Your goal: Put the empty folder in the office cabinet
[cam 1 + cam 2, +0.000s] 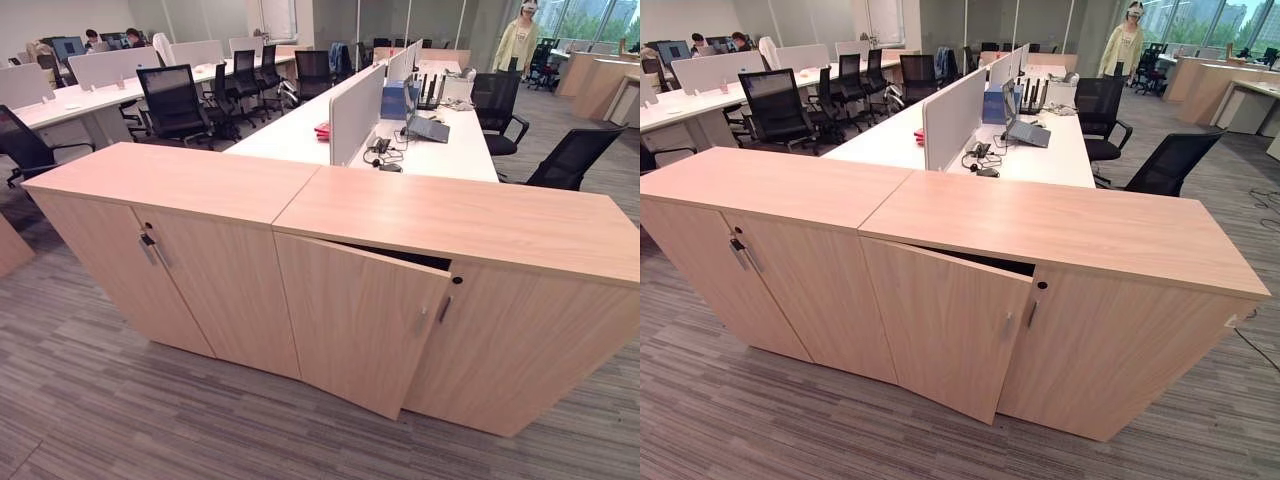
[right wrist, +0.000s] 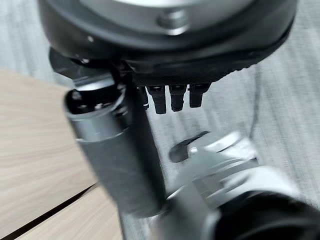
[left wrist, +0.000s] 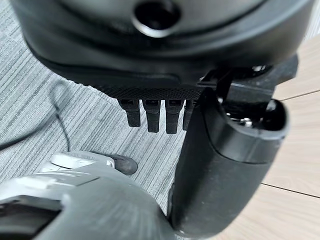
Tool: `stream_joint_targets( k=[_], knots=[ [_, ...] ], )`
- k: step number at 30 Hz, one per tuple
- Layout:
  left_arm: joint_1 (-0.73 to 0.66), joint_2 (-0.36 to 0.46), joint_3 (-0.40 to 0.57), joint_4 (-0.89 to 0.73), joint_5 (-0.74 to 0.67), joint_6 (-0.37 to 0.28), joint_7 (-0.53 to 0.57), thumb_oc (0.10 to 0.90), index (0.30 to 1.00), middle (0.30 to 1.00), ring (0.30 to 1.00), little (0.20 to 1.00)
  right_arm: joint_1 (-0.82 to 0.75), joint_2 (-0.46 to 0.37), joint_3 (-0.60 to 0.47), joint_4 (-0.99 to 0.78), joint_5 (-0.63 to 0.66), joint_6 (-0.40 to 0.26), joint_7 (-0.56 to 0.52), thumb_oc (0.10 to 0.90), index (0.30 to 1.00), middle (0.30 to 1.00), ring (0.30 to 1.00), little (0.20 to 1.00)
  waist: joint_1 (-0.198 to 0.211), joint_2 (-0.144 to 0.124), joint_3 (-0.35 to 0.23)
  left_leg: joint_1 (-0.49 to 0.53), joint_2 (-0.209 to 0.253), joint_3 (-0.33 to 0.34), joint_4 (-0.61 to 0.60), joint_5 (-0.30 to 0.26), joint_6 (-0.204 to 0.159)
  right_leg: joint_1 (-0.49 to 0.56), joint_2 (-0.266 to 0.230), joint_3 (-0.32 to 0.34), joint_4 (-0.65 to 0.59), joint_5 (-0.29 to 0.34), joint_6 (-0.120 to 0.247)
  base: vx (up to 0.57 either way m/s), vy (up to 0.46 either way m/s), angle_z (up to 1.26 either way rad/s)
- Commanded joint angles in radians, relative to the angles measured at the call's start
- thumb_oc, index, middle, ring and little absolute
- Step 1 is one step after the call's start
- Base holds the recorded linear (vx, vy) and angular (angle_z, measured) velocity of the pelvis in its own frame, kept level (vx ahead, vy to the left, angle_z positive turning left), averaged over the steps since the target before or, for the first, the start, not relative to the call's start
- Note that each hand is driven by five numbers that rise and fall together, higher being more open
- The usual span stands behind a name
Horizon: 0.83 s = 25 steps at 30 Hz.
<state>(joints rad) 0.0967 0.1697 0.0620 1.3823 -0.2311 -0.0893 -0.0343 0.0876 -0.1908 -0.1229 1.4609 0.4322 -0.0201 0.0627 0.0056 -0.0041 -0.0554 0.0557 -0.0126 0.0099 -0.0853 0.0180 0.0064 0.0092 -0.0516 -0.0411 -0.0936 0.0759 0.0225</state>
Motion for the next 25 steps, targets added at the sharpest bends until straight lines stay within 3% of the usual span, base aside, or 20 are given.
stream_joint_targets(
  k=[1,7,14,25],
  knots=[
    [-0.007,-0.058,-0.089,0.058,0.073,0.021,-0.001,0.800,0.900,0.900,0.900,0.900,-0.077,-0.008,0.016,0.057,-0.071,0.001,0.015,0.800,0.900,0.900,0.900,0.900,0.014,0.013,-0.005,0.030,-0.017,-0.019,-0.002,-0.054,-0.011,0.079,0.026,-0.017,0.006,-0.045,0.016,0.00,0.041,-0.19],
    [-0.103,-0.046,-0.198,-0.029,0.162,0.012,0.037,0.800,0.900,0.900,0.900,0.900,-0.095,-0.029,0.071,0.069,-0.101,0.016,0.015,0.800,0.900,0.900,0.900,0.900,0.000,0.020,-0.012,0.029,-0.020,-0.005,-0.002,-0.055,-0.007,0.073,0.026,-0.009,0.006,-0.039,0.017,0.00,0.030,-0.08],
    [-0.131,-0.043,-0.179,-0.201,0.133,-0.016,0.056,0.800,0.900,0.900,0.900,0.900,-0.114,-0.055,0.071,0.052,-0.092,0.016,-0.004,0.800,0.900,0.900,0.900,0.900,-0.007,0.031,-0.007,0.032,-0.027,-0.007,-0.002,-0.059,-0.002,0.071,0.022,-0.007,0.006,-0.036,0.018,0.00,0.019,-0.02],
    [-0.059,-0.092,-0.128,-0.043,0.057,-0.004,-0.009,0.800,0.900,0.900,0.900,0.900,-0.106,-0.049,0.057,0.073,-0.097,0.011,-0.005,0.800,0.900,0.900,0.900,0.900,-0.008,0.034,-0.024,0.035,-0.026,0.006,-0.002,-0.070,0.001,0.069,0.021,0.003,0.006,-0.032,0.020,0.00,0.010,-0.05]
  ],
)
